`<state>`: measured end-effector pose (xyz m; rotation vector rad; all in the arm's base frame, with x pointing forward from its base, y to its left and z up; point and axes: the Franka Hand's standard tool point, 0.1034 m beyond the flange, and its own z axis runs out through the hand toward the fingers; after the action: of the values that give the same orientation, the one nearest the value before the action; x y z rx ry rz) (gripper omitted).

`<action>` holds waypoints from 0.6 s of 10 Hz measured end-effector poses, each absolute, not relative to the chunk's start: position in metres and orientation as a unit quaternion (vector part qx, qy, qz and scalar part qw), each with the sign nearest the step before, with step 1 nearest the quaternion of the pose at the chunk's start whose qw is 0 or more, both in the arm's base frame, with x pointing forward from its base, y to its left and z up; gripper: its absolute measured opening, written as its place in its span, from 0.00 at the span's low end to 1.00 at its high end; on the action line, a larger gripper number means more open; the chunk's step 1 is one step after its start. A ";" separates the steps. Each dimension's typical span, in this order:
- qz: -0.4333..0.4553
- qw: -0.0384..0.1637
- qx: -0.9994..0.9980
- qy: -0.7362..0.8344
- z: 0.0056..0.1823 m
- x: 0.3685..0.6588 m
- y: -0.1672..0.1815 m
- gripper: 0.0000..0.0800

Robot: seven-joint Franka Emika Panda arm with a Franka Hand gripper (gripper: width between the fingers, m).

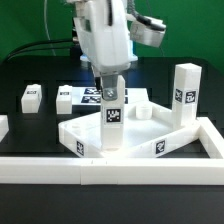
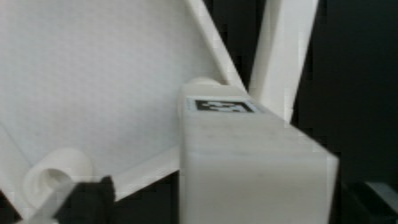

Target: Assemble desk

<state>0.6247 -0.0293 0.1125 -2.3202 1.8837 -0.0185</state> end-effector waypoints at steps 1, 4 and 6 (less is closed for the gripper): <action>-0.007 0.076 -0.788 0.611 0.113 0.625 -0.028 0.77; -0.021 0.076 -0.884 0.461 0.113 0.626 -0.021 0.81; -0.028 0.074 -0.932 0.355 0.113 0.626 -0.012 0.81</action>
Offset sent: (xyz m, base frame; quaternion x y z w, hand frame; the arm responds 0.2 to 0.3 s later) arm -0.0011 0.0158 0.0013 0.0033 0.0121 -0.2400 0.9707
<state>0.6264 -0.0123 0.1129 -2.7960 1.0654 -0.0842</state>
